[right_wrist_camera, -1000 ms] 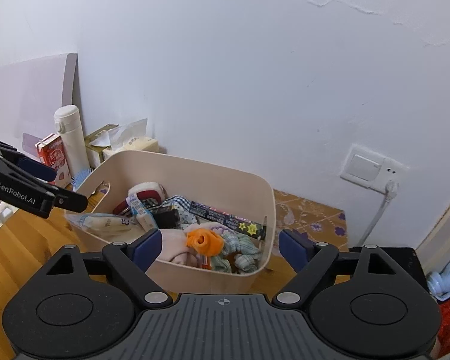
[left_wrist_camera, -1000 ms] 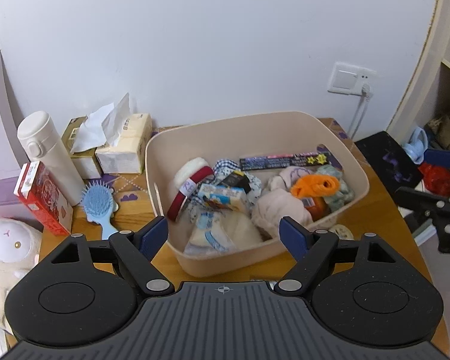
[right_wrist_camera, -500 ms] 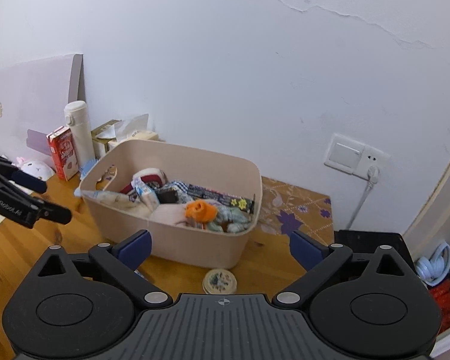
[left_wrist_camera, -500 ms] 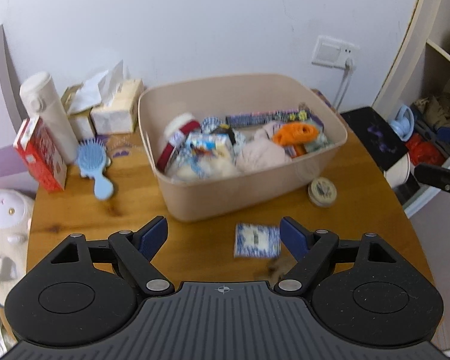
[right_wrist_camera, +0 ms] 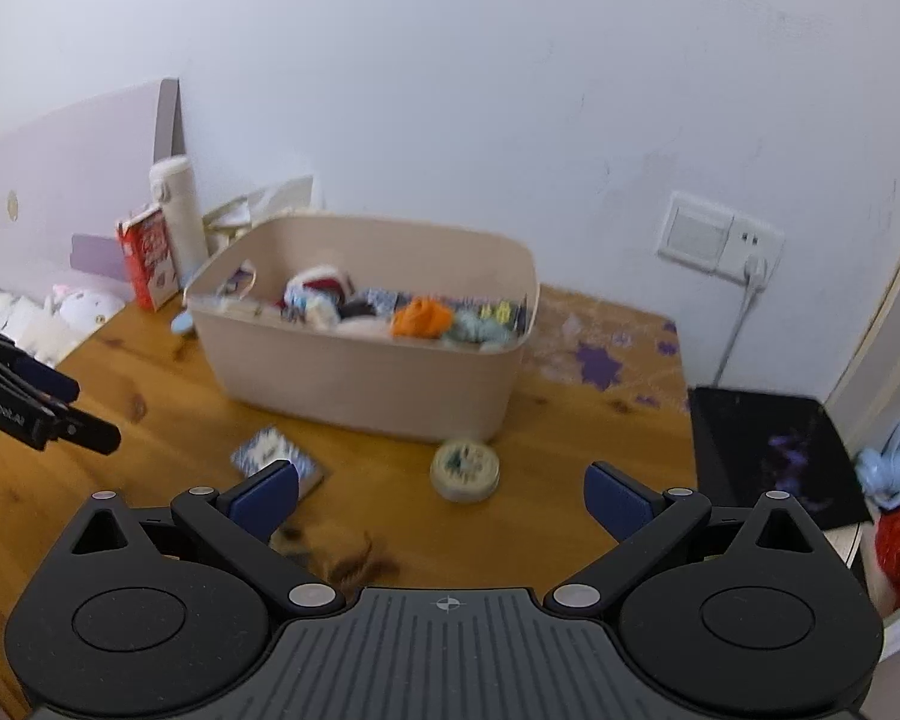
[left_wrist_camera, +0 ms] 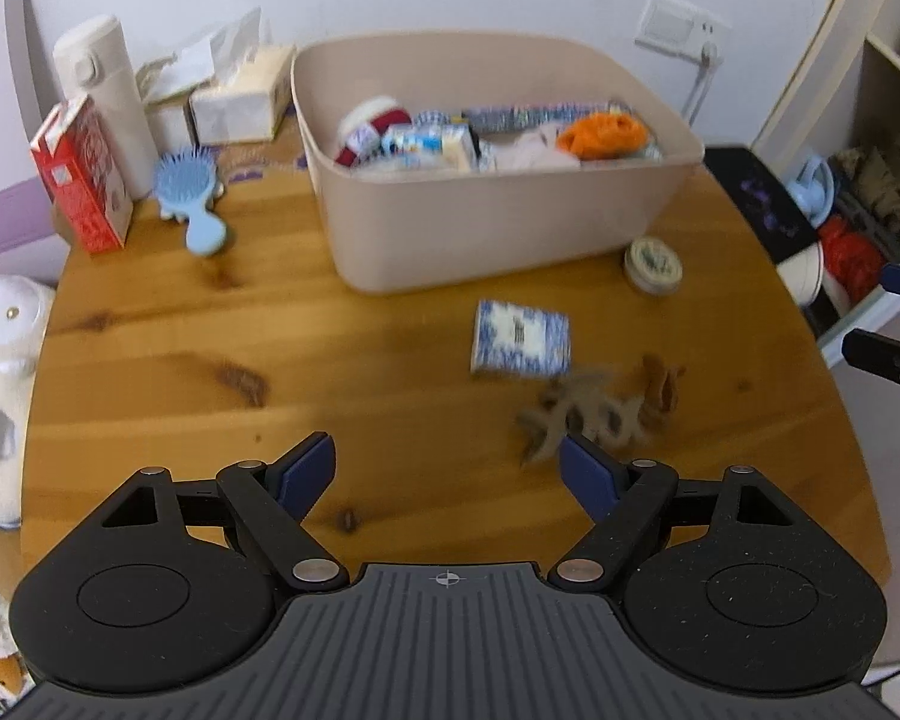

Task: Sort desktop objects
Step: 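Reach the left tool to the grey claw clip while the right tool reaches the brown claw clip, then grasp the grey claw clip with the left tool while the right tool grasps the brown clip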

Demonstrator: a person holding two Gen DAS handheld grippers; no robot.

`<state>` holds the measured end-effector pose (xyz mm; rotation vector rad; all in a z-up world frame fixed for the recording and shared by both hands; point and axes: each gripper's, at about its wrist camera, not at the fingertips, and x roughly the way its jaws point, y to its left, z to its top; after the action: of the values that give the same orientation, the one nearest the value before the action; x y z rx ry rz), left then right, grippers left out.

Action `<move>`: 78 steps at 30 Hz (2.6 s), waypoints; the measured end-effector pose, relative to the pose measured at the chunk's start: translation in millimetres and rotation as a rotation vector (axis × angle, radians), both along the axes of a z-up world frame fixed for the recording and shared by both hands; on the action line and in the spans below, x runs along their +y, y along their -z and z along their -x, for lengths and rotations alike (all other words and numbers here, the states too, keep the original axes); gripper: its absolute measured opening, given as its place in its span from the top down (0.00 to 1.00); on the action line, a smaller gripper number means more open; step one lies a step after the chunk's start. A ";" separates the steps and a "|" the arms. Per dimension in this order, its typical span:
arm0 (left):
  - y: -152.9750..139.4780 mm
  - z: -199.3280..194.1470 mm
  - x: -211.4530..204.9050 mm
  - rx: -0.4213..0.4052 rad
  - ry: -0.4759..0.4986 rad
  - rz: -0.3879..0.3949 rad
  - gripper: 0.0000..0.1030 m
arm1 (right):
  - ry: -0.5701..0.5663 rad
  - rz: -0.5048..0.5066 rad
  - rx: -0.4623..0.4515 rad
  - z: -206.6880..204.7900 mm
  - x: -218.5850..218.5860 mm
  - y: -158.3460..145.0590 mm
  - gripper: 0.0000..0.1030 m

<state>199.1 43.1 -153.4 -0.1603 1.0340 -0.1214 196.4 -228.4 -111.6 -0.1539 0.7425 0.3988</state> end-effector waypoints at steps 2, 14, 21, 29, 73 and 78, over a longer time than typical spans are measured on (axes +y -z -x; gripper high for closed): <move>7.1 4.4 -0.8 0.024 -0.002 -0.004 0.19 | -0.006 0.004 0.035 4.4 -0.1 9.1 0.00; 45.5 15.8 -11.1 0.128 -0.004 0.040 0.19 | -0.043 0.077 0.128 25.9 5.4 63.2 0.00; 60.5 8.7 -16.3 0.165 -0.027 0.045 0.17 | -0.040 0.048 0.114 27.9 7.2 83.5 0.00; 73.2 0.7 -41.9 0.130 0.047 0.035 0.16 | -0.023 0.080 0.115 24.5 15.7 105.0 0.00; 99.7 -60.0 -105.2 -0.100 0.425 -0.014 0.22 | -0.321 0.093 0.086 -40.5 41.9 139.8 0.25; 98.7 -63.6 -108.0 -0.115 0.418 -0.007 0.38 | -0.315 0.056 0.111 -39.5 40.1 139.9 0.40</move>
<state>262.7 -64.9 -252.1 0.0710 0.9418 -0.5009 235.9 -188.3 -251.5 -0.3051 0.8420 0.6911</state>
